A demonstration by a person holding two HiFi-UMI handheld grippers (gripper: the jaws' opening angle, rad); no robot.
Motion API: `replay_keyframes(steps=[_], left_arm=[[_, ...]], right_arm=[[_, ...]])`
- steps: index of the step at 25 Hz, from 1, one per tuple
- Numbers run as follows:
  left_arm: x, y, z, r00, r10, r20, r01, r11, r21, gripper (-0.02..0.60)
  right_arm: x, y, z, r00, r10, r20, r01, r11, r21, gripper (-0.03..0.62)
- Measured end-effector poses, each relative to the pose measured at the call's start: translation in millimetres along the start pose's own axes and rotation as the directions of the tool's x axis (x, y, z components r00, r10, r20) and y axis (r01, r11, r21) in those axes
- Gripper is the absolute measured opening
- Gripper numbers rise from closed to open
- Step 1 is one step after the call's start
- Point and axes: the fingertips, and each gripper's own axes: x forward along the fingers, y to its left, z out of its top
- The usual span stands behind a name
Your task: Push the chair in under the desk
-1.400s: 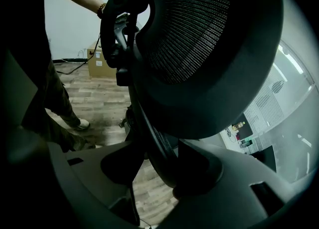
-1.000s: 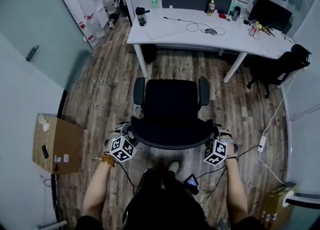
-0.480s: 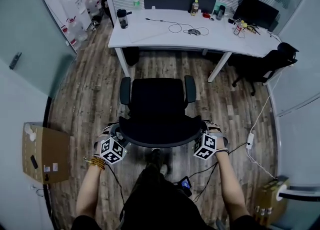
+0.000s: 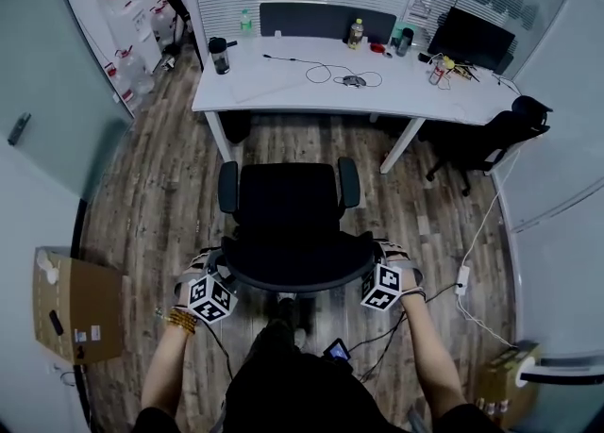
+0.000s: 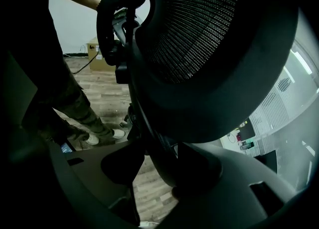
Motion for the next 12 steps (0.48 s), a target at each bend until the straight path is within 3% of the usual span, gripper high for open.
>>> replay_keyframes(steps=[12], left_arm=[[20.1, 21.4, 10.8, 1.000, -0.012, -0.013, 0.012, 1.000, -0.005, 0.239]], right_arm=[[14.3, -28.3, -4.2, 1.000, -0.004, 0.007, 0.004, 1.000, -0.007, 0.209]])
